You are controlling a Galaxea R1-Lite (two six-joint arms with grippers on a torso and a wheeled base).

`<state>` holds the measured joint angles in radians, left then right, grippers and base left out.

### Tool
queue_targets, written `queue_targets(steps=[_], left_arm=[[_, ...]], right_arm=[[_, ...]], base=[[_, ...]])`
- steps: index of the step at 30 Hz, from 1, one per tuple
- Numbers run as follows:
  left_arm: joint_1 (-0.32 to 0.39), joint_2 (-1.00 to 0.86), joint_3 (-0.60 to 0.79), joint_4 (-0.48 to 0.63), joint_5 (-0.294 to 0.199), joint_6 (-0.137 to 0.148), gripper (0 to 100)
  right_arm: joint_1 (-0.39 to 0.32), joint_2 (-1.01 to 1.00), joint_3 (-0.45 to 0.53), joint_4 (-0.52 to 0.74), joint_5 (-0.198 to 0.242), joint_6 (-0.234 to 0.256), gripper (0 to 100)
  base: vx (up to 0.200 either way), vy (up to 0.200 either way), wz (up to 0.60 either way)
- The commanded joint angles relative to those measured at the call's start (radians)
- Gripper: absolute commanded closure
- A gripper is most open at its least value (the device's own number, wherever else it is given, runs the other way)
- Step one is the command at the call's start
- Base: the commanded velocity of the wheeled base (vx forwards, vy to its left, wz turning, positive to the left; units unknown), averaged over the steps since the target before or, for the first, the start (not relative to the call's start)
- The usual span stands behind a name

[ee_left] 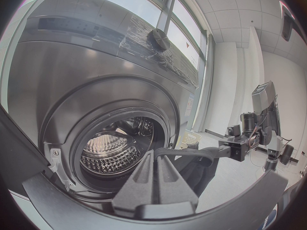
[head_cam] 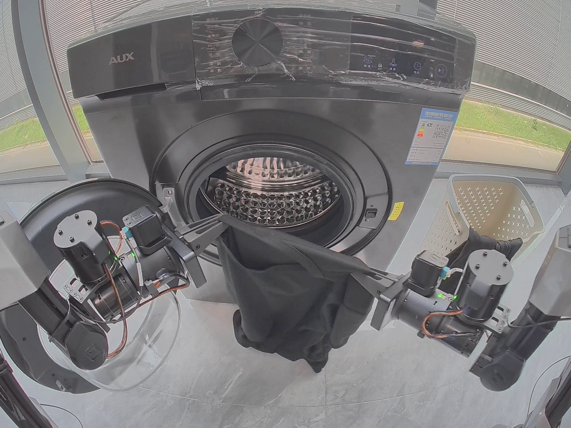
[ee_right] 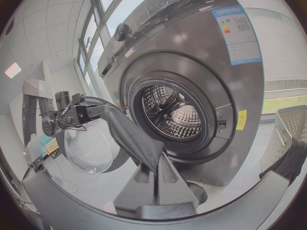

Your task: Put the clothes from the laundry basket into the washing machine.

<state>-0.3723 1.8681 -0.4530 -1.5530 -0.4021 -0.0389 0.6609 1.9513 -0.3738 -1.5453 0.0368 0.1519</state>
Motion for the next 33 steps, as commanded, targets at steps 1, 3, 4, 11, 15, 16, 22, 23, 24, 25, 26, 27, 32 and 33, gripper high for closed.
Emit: queue_targets(steps=[1, 3, 4, 11, 15, 16, 22, 23, 24, 25, 26, 27, 32, 33], left_arm=[[-0.007, -0.009, 0.010, -0.001, 0.009, -0.001, 100], [-0.007, -0.012, 0.010, -0.002, 0.012, 0.001, 100], [-0.007, -0.012, 0.010, -0.002, 0.014, 0.001, 100], [0.001, -0.049, 0.016, -0.001, 0.014, -0.001, 100], [0.003, -0.090, 0.031, -0.001, 0.036, -0.002, 100], [0.004, -0.101, 0.036, -0.002, 0.039, -0.001, 100], [0.001, -0.167, 0.060, -0.001, 0.048, -0.001, 100], [0.001, -0.173, 0.060, -0.001, 0.054, -0.001, 100], [0.001, -0.175, 0.057, -0.001, 0.057, -0.001, 100], [0.001, -0.176, 0.054, -0.001, 0.065, -0.001, 100], [0.000, -0.176, 0.054, -0.001, 0.066, -0.001, 100], [0.000, -0.175, 0.056, -0.001, 0.066, -0.001, 100], [-0.005, -0.168, 0.056, -0.001, 0.065, -0.001, 100], [-0.005, -0.170, 0.054, -0.001, 0.065, -0.001, 100]], right_arm=[[0.003, -0.153, 0.110, -0.001, 0.034, 0.009, 100], [0.002, -0.170, 0.119, -0.001, 0.034, 0.023, 100], [-0.004, -0.175, 0.108, -0.001, 0.034, 0.029, 100], [-0.006, -0.187, 0.047, -0.001, 0.020, 0.057, 100], [-0.007, -0.206, 0.012, -0.001, -0.003, 0.067, 100], [-0.007, -0.209, 0.009, -0.001, -0.015, 0.069, 100], [-0.003, -0.206, -0.023, -0.001, -0.044, 0.071, 100], [-0.004, -0.206, -0.025, -0.001, -0.044, 0.071, 100], [-0.004, -0.206, -0.027, -0.001, -0.044, 0.071, 100], [-0.004, -0.206, -0.039, -0.001, -0.044, 0.072, 100], [-0.004, -0.206, -0.046, -0.001, -0.046, 0.072, 100], [-0.004, -0.206, -0.051, -0.001, -0.046, 0.072, 100], [-0.003, -0.206, -0.051, -0.001, -0.044, 0.074, 100], [-0.003, -0.204, -0.051, -0.001, -0.044, 0.074, 100]], base=[[0.000, 0.000, 0.00], [0.000, 0.000, 0.00], [0.000, 0.000, 0.00], [0.000, 0.000, 0.00], [0.000, 0.000, 0.00], [0.000, 0.000, 0.00], [0.000, 0.000, 0.00], [0.000, 0.000, 0.00], [0.000, 0.000, 0.00], [0.000, 0.000, 0.00], [0.000, 0.000, 0.00], [0.000, 0.000, 0.00], [0.000, 0.000, 0.00], [0.000, 0.000, 0.00]])
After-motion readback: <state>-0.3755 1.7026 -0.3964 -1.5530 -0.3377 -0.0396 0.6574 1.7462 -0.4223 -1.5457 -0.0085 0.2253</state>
